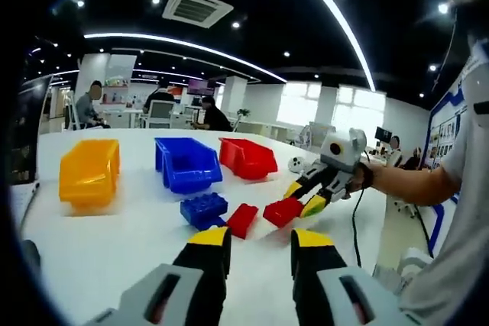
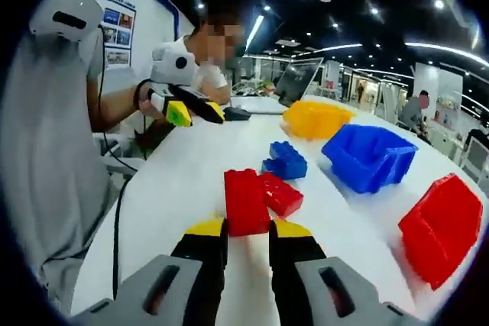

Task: Take apart the toy blocks one by one and place each separated block into its matching bin, sorting the blocks by their type until all the connected pieces are disassembled and separated into the correct bins

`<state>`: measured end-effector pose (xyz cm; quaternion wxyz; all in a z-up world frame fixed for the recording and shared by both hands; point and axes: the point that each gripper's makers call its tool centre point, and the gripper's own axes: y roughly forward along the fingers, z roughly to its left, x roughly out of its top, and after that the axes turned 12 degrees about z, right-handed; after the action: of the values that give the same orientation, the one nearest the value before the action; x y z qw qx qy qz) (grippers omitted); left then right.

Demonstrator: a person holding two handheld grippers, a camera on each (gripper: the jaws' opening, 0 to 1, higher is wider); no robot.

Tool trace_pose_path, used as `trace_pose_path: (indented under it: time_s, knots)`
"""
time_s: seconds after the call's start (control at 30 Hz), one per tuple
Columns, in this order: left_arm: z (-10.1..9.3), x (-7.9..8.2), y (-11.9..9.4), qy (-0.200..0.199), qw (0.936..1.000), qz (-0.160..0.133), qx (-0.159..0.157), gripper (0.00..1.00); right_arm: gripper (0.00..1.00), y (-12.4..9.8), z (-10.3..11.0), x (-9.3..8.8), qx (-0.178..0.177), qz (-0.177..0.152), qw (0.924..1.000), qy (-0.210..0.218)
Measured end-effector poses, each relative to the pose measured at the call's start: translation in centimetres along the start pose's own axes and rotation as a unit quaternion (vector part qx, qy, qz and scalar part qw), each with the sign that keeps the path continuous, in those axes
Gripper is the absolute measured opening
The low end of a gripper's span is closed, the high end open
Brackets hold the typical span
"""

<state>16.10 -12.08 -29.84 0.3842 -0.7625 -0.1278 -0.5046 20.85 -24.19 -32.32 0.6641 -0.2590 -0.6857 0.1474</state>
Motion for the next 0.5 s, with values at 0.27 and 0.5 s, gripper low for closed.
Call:
trace_pose_path:
  time_s: [0.27, 0.5]
  knots:
    - [-0.8, -0.1, 0.2, 0.02, 0.9996, 0.021, -0.005, 0.33, 0.23, -5.3, -8.2, 2.1, -0.166, -0.095, 0.976, 0.104]
    - [-1.1, 0.0, -0.1, 0.023, 0.9996, 0.018, -0.003, 0.33, 0.23, -9.3, -16.4, 0.0, -0.304, -0.1, 0.9244, 0.208]
